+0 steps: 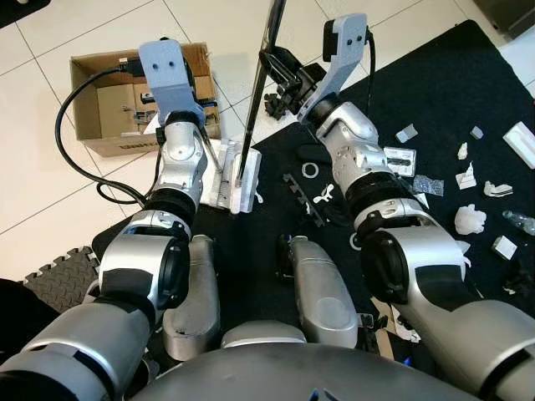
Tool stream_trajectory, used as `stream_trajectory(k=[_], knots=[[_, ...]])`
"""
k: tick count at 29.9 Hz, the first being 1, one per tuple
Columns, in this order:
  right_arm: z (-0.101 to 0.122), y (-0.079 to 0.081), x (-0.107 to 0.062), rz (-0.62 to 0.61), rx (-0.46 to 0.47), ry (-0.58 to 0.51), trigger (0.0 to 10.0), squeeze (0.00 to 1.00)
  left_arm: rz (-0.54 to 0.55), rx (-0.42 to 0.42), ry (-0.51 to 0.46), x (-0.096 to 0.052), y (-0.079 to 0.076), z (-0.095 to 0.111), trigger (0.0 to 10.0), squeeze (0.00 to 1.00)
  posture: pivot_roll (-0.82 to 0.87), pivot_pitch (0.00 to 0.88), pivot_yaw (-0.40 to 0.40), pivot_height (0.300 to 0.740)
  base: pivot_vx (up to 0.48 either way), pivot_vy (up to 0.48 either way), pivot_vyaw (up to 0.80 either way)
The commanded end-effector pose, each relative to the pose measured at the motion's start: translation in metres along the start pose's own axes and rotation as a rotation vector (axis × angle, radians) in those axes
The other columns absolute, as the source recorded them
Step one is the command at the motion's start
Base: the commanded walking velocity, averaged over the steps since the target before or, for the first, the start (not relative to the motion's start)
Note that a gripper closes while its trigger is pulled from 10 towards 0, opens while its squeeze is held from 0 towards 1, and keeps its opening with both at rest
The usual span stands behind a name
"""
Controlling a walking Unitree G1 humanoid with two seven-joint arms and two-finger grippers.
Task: Sweep floor
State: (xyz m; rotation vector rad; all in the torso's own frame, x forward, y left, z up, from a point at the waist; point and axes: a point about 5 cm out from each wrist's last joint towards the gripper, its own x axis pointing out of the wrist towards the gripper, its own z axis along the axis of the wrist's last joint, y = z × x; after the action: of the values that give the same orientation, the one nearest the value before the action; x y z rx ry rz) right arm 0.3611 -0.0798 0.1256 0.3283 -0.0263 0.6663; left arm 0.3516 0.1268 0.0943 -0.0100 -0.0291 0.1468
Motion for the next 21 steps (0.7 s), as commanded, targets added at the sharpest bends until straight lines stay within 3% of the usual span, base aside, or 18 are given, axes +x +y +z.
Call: stream_trajectory(k=[1,5,10,21], knots=[[0.002,-0.001,0.0,-0.005,-0.001,-0.019,10.0,0.0,-0.03,0.027,-0.069,-0.002,-0.006,0.007,10.0,0.0,-0.04,0.188,-0.013,0.74,0.0,0.0,0.0],[0.002,-0.002,-0.001,-0.008,0.001,-0.02,10.0,0.0,-0.016,0.02,-0.058,-0.003,-0.006,0.005,10.0,0.0,-0.05,0.188,-0.011,0.74,0.0,0.0,0.0],[0.001,-0.003,-0.001,-0.012,0.001,-0.018,10.0,0.0,0.062,-0.061,-0.003,0.0,0.005,0.001,10.0,0.0,-0.05,0.187,-0.014,0.74,0.0,0.0,0.0],[0.002,-0.002,0.001,-0.009,-0.002,-0.014,10.0,0.0,0.066,-0.058,0.069,-0.005,0.005,-0.013,10.0,0.0,-0.05,0.185,-0.016,0.74,0.0,0.0,0.0]])
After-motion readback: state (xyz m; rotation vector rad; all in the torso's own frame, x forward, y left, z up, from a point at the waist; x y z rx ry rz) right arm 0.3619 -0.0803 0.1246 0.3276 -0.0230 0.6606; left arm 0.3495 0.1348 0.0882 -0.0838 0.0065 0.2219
